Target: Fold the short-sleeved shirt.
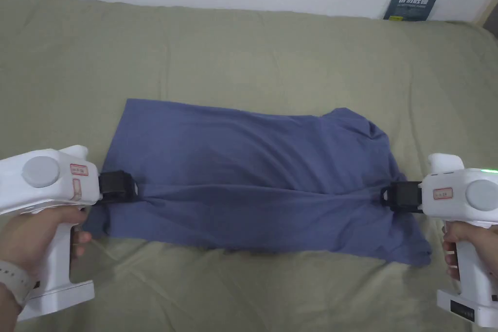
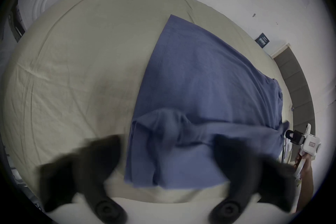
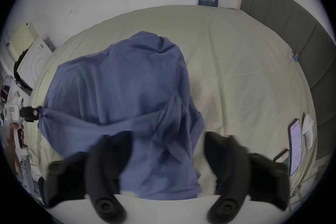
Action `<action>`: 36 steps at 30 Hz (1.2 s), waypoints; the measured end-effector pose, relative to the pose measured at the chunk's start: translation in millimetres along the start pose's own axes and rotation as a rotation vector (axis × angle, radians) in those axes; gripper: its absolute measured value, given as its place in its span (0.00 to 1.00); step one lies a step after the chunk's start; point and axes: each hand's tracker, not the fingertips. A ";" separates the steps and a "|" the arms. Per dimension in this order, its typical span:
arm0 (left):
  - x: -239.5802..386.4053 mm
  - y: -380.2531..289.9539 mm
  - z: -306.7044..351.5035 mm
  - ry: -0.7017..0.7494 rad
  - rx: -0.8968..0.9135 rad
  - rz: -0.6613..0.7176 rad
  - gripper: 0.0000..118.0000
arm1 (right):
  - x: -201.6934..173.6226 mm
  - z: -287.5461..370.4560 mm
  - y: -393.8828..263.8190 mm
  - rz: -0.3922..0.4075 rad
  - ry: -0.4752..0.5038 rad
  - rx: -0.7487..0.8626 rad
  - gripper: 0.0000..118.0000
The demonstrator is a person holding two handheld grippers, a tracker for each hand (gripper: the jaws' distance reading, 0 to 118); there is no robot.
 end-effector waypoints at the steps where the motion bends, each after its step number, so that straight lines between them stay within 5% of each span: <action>1: -0.4 -8.7 17.1 -0.016 0.052 -0.011 1.00 | -0.9 12.3 -6.9 0.017 0.019 0.027 0.86; 9: 3.0 -161.6 153.3 0.016 0.498 -0.229 1.00 | -52.0 148.9 -127.1 0.125 0.019 0.414 0.88; 10: 3.0 -184.6 163.4 0.043 0.552 -0.254 1.00 | -61.2 162.8 -145.8 0.150 0.036 0.431 0.85; 11: 2.2 -205.6 172.1 0.051 0.590 -0.281 0.96 | -67.4 171.1 -164.6 0.158 0.044 0.446 0.70; 12: 2.5 -224.0 179.0 0.048 0.623 -0.302 0.85 | -75.9 180.2 -181.7 0.157 0.044 0.470 0.48; 13: 3.3 -240.1 184.6 0.054 0.629 -0.311 0.62 | -83.5 187.2 -197.0 0.161 0.047 0.483 0.21; 14: -0.8 -249.2 181.6 0.055 0.618 -0.308 0.20 | -90.2 191.5 -209.1 0.161 0.048 0.482 0.06; 15: 0.2 -257.1 181.2 0.078 0.597 -0.303 0.10 | -95.2 193.3 -218.8 0.158 0.045 0.481 0.06; 17: -0.6 -273.1 179.5 0.093 0.590 -0.305 0.10 | -98.6 200.1 -234.6 0.133 0.154 0.482 0.06; 24: -2.4 -259.1 155.9 0.042 0.488 -0.323 0.10 | -106.3 205.6 -249.9 0.103 0.142 0.456 0.06; 36: -17.4 -114.0 58.5 0.125 0.329 -0.456 0.10 | -89.9 197.1 -249.0 0.048 0.121 0.408 0.06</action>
